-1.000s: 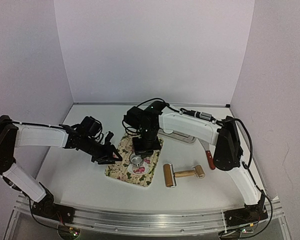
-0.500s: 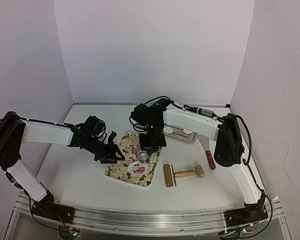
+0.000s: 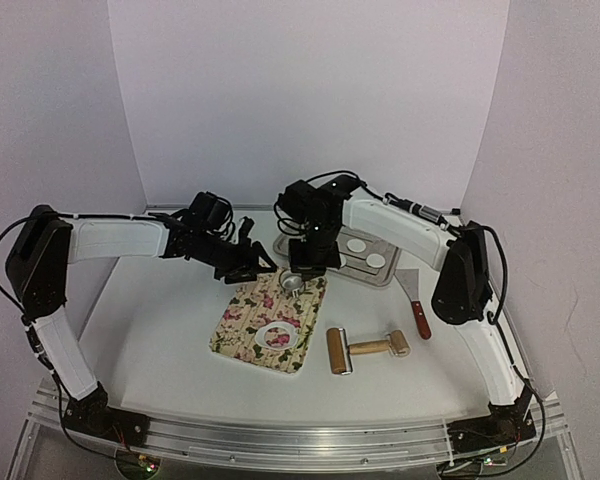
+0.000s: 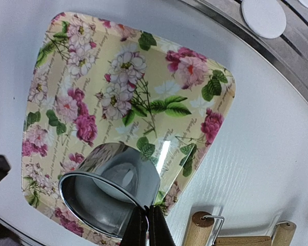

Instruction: Roll out the dumpling wrappers from the dough

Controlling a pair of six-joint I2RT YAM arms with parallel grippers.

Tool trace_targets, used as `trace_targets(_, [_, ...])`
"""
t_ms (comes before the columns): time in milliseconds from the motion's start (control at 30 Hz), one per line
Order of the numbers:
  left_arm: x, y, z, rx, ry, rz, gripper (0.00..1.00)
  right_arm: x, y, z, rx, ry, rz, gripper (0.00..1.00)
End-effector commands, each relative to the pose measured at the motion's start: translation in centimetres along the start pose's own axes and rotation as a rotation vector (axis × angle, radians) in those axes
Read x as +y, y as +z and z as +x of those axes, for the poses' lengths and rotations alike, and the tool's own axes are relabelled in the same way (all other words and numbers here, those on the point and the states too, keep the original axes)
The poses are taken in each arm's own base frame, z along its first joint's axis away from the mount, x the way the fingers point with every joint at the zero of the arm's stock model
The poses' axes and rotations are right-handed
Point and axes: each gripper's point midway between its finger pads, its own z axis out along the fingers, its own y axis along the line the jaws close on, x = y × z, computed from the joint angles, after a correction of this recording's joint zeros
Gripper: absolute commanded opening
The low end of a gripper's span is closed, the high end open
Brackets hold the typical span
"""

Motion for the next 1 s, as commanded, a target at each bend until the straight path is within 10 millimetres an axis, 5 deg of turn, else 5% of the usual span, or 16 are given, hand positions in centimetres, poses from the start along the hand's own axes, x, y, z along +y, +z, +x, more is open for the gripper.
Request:
trace_targets(0, [0.7,1.9,-1.2,0.02,-0.018,-0.037,0.88,0.6,-0.4,-1.3,-0.027,-0.02,-0.03,0.0])
trace_targets(367, [0.7,5.7,-1.9,0.063,0.029,-0.124,0.92,1.2,0.4,-1.3,0.003,-0.046,-0.074,0.0])
trace_targets(500, [2.8,7.0,-1.1,0.114,0.015,-0.273,0.91,1.1,0.4,-1.5,0.001,-0.055,-0.076,0.0])
trace_targets(967, [4.0,8.7,-0.3,0.149,-0.01,-0.391,0.88,2.0,0.5,-2.1,-0.015,-0.085,-0.11,0.0])
